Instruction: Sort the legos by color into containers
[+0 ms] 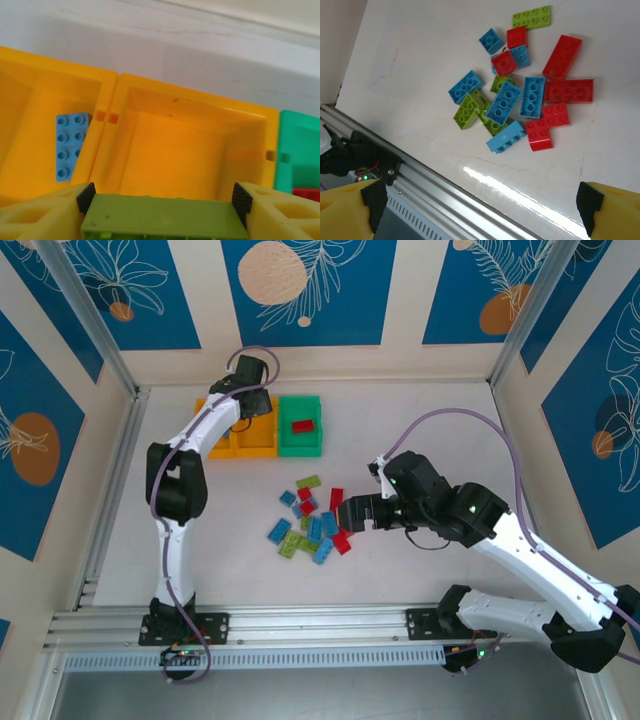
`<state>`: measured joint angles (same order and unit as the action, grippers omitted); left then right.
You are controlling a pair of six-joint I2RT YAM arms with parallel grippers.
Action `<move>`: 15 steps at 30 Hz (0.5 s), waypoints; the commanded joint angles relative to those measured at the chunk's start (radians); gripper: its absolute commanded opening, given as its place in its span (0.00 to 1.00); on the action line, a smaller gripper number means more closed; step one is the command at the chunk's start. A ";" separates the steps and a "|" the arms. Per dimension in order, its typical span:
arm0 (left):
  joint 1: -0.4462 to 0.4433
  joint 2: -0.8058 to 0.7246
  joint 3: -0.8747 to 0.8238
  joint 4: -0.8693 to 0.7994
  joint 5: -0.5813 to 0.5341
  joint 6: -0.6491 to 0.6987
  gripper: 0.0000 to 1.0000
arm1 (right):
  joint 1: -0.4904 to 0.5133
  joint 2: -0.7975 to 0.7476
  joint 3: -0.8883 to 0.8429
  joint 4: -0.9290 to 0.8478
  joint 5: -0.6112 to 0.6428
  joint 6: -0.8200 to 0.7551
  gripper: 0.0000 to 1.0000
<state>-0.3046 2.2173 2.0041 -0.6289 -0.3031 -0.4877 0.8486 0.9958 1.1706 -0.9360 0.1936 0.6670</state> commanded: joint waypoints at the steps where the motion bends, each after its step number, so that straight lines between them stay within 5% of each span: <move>1: 0.002 -0.028 0.061 -0.033 0.066 0.043 0.77 | -0.005 -0.022 -0.038 -0.023 0.112 0.070 0.99; 7: -0.003 -0.206 -0.121 0.022 0.151 -0.004 0.81 | -0.037 -0.014 -0.129 0.040 0.157 0.108 0.99; 15: -0.137 -0.725 -0.555 0.106 0.252 0.068 0.77 | -0.134 0.173 -0.146 0.149 0.122 0.106 0.99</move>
<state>-0.3717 1.6485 1.5177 -0.5526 -0.1215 -0.4839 0.7341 1.1049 1.0187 -0.8585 0.3294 0.7666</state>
